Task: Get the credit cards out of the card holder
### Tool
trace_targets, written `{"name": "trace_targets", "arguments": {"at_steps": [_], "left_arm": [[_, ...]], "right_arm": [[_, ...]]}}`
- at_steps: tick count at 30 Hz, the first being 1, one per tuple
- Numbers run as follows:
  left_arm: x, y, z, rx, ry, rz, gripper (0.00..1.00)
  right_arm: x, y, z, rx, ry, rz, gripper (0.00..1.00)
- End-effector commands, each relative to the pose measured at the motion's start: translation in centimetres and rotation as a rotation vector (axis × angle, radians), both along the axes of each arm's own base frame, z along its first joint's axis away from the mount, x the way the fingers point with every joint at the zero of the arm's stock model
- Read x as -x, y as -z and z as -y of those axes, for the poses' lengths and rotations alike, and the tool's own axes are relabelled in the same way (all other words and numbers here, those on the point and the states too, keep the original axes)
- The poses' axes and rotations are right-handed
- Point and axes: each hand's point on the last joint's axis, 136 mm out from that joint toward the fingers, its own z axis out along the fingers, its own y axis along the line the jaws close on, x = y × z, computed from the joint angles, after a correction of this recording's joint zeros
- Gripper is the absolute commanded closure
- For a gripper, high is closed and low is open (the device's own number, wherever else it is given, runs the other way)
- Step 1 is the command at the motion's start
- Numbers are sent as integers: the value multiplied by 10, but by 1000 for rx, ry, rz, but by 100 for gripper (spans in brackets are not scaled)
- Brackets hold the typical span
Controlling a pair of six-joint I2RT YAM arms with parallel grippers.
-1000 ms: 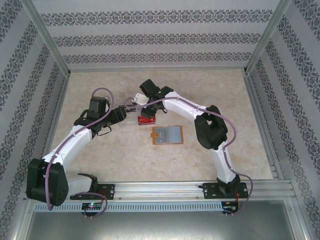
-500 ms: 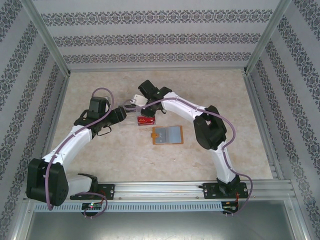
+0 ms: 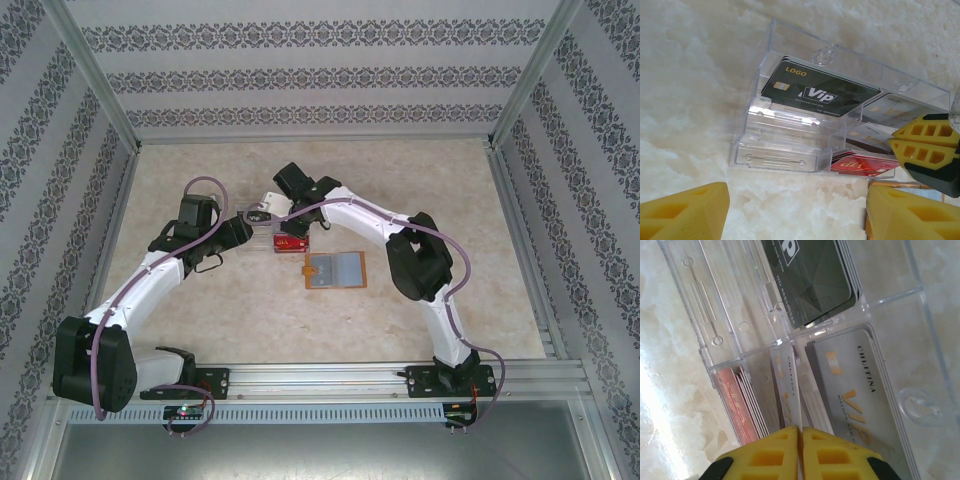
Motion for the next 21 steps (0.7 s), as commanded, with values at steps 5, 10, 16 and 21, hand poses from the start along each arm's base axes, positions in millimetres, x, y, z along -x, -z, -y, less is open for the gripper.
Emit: {"name": "trace_targets", "arguments": {"at_steps": [5, 10, 16, 21], "left_arm": [[4, -1, 2, 8, 5, 0, 27], [4, -2, 2, 7, 4, 2, 27], [5, -5, 1, 6, -1, 11, 27], [5, -10, -2, 6, -14, 25, 27]], "right_arm": [[8, -5, 5, 12, -17, 13, 95], [7, -10, 5, 10, -23, 35, 98], [6, -24, 4, -6, -39, 81, 100], [6, -39, 3, -24, -45, 114, 100]]}}
